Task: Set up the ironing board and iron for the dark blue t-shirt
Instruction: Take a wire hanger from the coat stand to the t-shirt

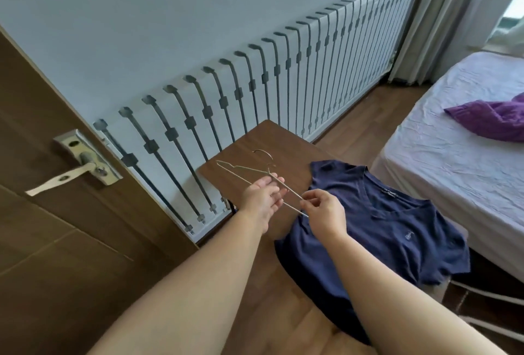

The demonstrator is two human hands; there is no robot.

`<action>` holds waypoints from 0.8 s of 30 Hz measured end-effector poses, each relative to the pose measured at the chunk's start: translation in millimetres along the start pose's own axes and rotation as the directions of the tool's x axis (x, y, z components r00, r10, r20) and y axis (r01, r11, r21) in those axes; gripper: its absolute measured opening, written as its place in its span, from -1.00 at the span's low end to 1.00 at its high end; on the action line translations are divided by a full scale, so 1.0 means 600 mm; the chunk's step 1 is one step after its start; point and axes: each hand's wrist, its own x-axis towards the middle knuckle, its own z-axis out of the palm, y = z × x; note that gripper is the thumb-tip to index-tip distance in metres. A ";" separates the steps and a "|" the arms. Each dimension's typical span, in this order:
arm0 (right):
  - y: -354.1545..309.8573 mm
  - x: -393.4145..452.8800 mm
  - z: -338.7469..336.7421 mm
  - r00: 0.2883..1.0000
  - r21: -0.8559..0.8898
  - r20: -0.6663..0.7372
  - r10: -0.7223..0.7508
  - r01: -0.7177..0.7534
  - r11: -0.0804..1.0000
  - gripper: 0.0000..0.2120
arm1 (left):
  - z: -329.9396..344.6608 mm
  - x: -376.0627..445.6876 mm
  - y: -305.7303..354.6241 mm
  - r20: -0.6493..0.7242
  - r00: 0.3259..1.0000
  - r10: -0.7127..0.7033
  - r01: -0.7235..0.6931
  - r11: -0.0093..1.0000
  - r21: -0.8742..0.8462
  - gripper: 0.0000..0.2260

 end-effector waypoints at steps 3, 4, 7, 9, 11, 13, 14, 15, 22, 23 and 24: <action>-0.010 -0.006 0.044 0.997 0.034 -0.048 0.060 -0.058 0.998 -0.93 | -0.032 0.018 0.022 0.071 0.997 -0.025 0.022 0.999 0.046 -0.59; -0.012 -0.005 0.056 0.995 0.050 -0.059 0.076 -0.073 0.996 -0.93 | -0.039 0.027 0.026 0.086 0.996 -0.032 0.027 0.998 0.058 -0.57; -0.014 0.008 0.076 0.991 0.065 -0.081 0.108 -0.103 0.993 -0.94 | -0.054 0.055 0.030 0.117 0.991 -0.057 0.049 0.996 0.070 -0.54; -0.016 0.022 0.085 0.988 0.061 -0.091 0.127 -0.122 0.991 -0.95 | -0.060 0.078 0.032 0.130 0.989 -0.075 0.063 0.994 0.090 -0.51; -0.016 0.040 0.094 0.985 0.078 -0.090 0.146 -0.140 0.987 -0.95 | -0.059 0.102 0.037 0.137 0.987 -0.083 0.067 0.991 0.114 -0.47; -0.015 0.061 0.106 0.985 0.094 -0.075 0.158 -0.151 0.984 -0.95 | -0.057 0.126 0.044 0.138 0.987 -0.084 0.065 0.989 0.136 -0.45; -0.016 0.074 0.114 0.985 0.097 -0.066 0.159 -0.152 0.984 -0.95 | -0.055 0.138 0.050 0.135 0.987 -0.084 0.064 0.988 0.143 -0.44; -0.017 0.088 0.121 0.986 0.106 -0.055 0.161 -0.154 0.982 -0.95 | -0.055 0.149 0.056 0.131 0.988 -0.083 0.063 0.987 0.149 -0.44; -0.046 0.174 0.159 0.984 0.148 0.031 0.175 -0.178 0.973 -0.93 | -0.062 0.221 0.110 0.103 0.991 -0.081 0.064 0.986 0.155 -0.42; -0.050 0.185 0.163 0.980 0.155 0.047 0.192 -0.197 0.968 -0.93 | -0.061 0.230 0.114 0.098 0.992 -0.084 0.069 0.987 0.148 -0.42; -0.051 0.194 0.166 0.977 0.157 0.057 0.204 -0.211 0.965 -0.94 | -0.060 0.239 0.115 0.095 0.992 -0.089 0.075 0.987 0.144 -0.42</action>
